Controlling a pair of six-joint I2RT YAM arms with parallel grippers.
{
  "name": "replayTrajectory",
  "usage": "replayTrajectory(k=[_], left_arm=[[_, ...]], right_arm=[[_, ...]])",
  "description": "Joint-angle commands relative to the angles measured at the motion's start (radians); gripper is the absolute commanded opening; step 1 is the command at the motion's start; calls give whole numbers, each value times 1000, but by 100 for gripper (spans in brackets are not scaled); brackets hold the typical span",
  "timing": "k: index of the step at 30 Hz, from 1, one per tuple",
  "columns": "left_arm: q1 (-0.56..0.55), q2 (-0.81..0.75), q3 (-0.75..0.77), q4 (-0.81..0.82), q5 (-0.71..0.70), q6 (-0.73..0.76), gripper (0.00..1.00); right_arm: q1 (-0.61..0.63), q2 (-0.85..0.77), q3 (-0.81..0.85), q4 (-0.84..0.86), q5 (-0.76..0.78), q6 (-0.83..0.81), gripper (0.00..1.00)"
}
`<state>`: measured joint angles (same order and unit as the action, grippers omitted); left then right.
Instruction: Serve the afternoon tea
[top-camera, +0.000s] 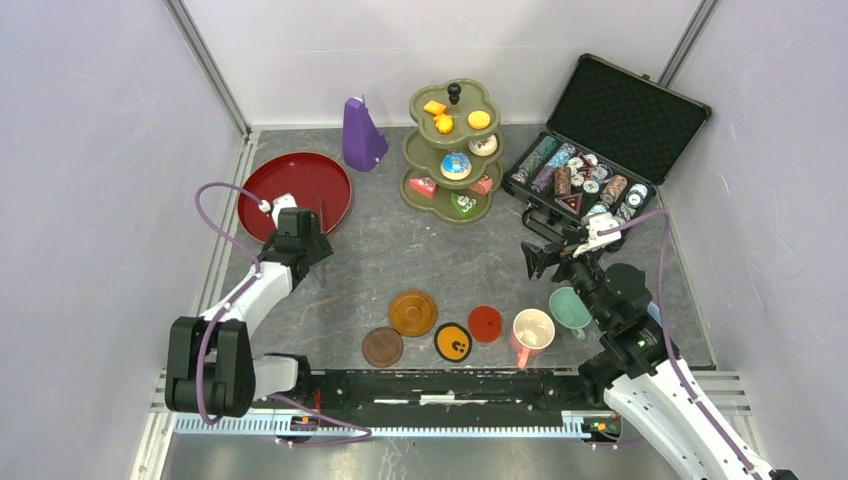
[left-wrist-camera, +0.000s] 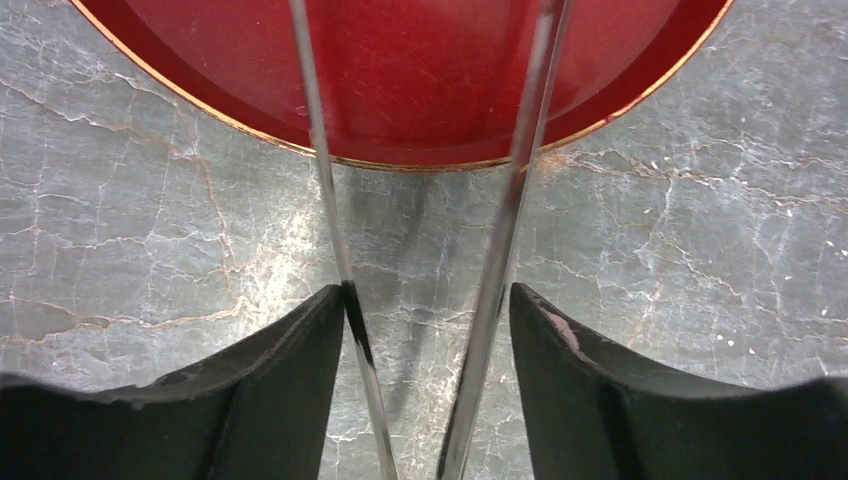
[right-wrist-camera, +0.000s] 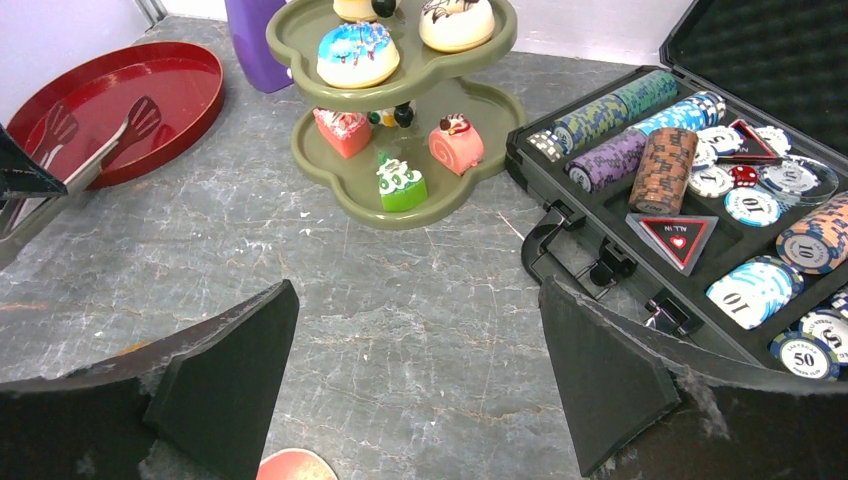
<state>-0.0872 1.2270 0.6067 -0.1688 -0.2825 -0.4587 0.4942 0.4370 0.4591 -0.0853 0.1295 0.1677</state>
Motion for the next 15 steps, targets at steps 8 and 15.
replayTrajectory(k=[8,15], left_arm=[[27,67,88,26,-21,-87,84],[26,-24,142,-87,-56,-71,100]], right_arm=[[-3,-1,-17,30,-11,-16,98],[-3,8,-10,31,-17,-21,98]])
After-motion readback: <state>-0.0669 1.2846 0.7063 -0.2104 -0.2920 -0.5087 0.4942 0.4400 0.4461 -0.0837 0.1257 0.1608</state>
